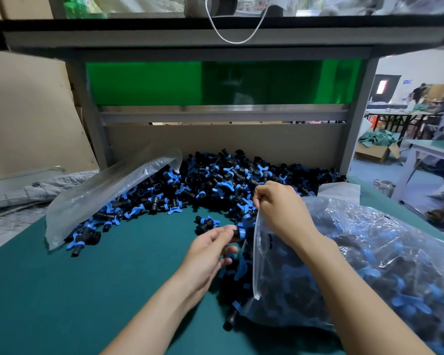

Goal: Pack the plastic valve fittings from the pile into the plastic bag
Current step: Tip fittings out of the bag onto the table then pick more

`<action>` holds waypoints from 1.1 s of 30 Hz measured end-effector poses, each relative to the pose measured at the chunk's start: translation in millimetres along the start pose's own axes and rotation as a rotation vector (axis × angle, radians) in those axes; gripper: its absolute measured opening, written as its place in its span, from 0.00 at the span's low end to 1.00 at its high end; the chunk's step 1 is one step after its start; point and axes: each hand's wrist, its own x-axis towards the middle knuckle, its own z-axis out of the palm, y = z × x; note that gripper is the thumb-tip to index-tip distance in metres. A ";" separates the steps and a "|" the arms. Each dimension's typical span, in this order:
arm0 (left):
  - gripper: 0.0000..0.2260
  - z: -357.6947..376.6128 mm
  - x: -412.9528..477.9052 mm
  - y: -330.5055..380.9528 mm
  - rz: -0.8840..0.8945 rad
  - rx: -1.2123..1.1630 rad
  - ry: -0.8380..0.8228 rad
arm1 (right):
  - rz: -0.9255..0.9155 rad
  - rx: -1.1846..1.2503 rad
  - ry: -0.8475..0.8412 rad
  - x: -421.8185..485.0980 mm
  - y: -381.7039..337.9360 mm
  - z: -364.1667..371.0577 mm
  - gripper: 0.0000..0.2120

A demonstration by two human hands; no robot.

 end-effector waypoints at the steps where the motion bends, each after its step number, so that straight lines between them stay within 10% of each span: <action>1: 0.08 6.8 -2.3 -0.1 -0.006 0.019 -0.057 | -0.004 -0.006 0.001 0.8 -0.2 0.6 0.12; 5: 0.09 39.5 -9.4 -0.1 -0.044 -0.030 -0.242 | 0.001 -0.009 0.001 2.9 -0.5 2.2 0.13; 15: 0.14 81.6 12.0 2.0 -0.121 -0.283 -0.116 | -0.037 0.001 0.026 4.1 -5.6 -5.8 0.13; 18: 0.03 96.1 7.4 6.0 -0.135 -0.349 -0.259 | -0.054 -0.028 0.001 4.2 -3.7 -5.1 0.14; 24: 0.13 77.4 33.4 19.6 0.203 0.742 -0.271 | 0.010 0.017 0.000 4.4 4.3 -5.5 0.12; 33: 0.10 -15.0 58.2 16.0 0.181 0.728 0.057 | 0.000 -0.335 -0.141 -6.4 13.9 13.1 0.10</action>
